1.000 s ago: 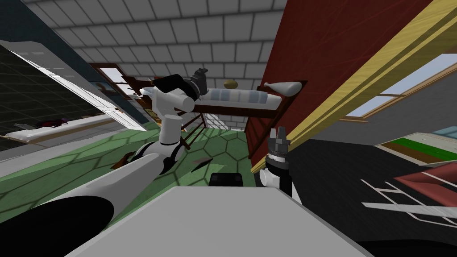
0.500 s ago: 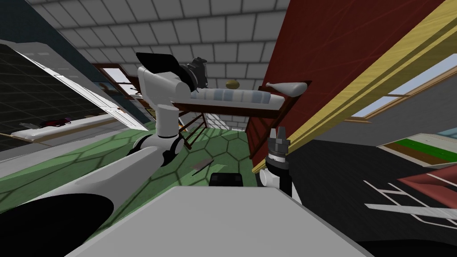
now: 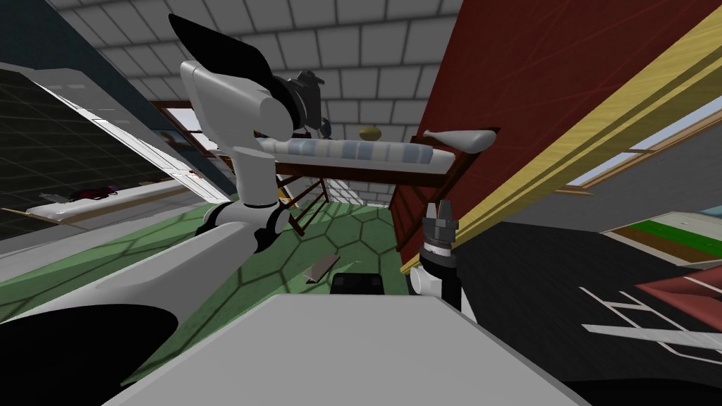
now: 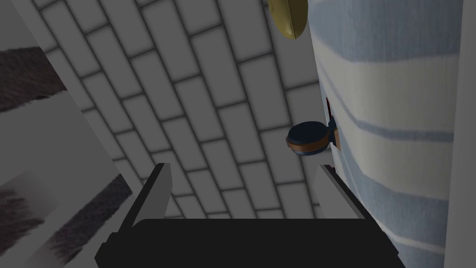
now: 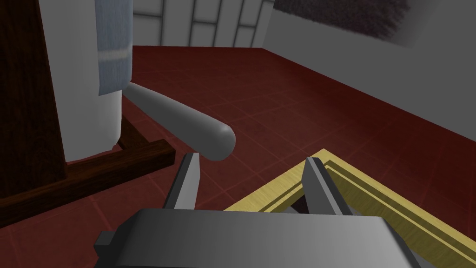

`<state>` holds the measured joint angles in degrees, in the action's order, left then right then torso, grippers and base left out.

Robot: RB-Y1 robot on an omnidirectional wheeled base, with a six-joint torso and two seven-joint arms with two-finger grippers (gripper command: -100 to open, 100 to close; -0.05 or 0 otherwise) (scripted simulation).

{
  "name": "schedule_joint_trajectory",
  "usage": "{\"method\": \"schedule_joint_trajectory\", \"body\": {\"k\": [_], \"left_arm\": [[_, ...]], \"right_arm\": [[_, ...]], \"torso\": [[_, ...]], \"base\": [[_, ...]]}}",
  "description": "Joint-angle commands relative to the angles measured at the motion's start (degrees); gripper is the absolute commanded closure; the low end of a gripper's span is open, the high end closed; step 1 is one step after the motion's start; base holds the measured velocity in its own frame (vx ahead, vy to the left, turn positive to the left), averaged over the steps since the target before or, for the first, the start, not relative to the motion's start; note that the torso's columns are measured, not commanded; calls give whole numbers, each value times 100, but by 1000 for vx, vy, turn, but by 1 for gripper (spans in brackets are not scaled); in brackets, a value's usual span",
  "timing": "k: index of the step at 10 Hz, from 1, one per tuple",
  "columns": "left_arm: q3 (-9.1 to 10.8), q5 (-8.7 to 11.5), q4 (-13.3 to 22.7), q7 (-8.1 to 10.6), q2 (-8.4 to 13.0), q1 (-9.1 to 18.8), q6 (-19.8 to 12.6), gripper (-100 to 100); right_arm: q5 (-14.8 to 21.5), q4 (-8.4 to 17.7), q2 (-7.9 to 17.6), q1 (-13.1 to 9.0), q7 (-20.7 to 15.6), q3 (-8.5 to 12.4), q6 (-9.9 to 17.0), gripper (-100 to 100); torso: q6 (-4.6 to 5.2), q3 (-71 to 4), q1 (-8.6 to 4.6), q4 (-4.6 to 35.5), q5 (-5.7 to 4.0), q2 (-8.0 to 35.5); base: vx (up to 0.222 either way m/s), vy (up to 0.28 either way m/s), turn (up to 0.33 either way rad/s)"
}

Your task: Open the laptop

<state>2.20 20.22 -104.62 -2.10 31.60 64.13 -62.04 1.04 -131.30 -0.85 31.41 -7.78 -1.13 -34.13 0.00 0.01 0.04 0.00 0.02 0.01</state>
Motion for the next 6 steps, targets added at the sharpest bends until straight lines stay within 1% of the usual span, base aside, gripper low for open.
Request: {"method": "schedule_joint_trajectory", "body": {"k": [1, 2, 3, 4, 5, 6], "left_arm": [[38, 40, 106, -75, 84, 354, -399, -100], [38, 40, 106, -75, 84, 407, -515, -100], [71, 73, 202, -145, 154, 634, -710, -100], [71, 73, 202, -145, 154, 711, -848, -100], [103, 100, 292, -215, 221, 934, -1006, -100], [103, 100, 292, -215, 221, 996, -1152, -100]], "right_arm": [[0, 0, 0, 0, 0, 0, 0, 0], [0, 0, 0, 0, 0, 0, 0, 0], [0, 0, 0, 0, 0, 0, 0, 0], [0, 0, 0, 0, 0, 0, 0, 0], [0, 0, 0, 0, 0, 0, 0, 0], [0, 0, 0, 0, 0, 0, 0, 0]], "torso": [[1, -1, -19, -1, -5, 0], [0, 1, -13, 1, -6, 0], [1, 0, -6, 0, -3, 0], [-1, 0, 7, 0, 0, -1], [0, 0, 1, 0, 1, 1], [0, 1, -2, 1, -2, 1]], "base": [[1, 45, 29], [4, 53, 7], [2, 76, 19], [-5, 63, 5], [-6, 64, 20], [1, 54, 9]]}}
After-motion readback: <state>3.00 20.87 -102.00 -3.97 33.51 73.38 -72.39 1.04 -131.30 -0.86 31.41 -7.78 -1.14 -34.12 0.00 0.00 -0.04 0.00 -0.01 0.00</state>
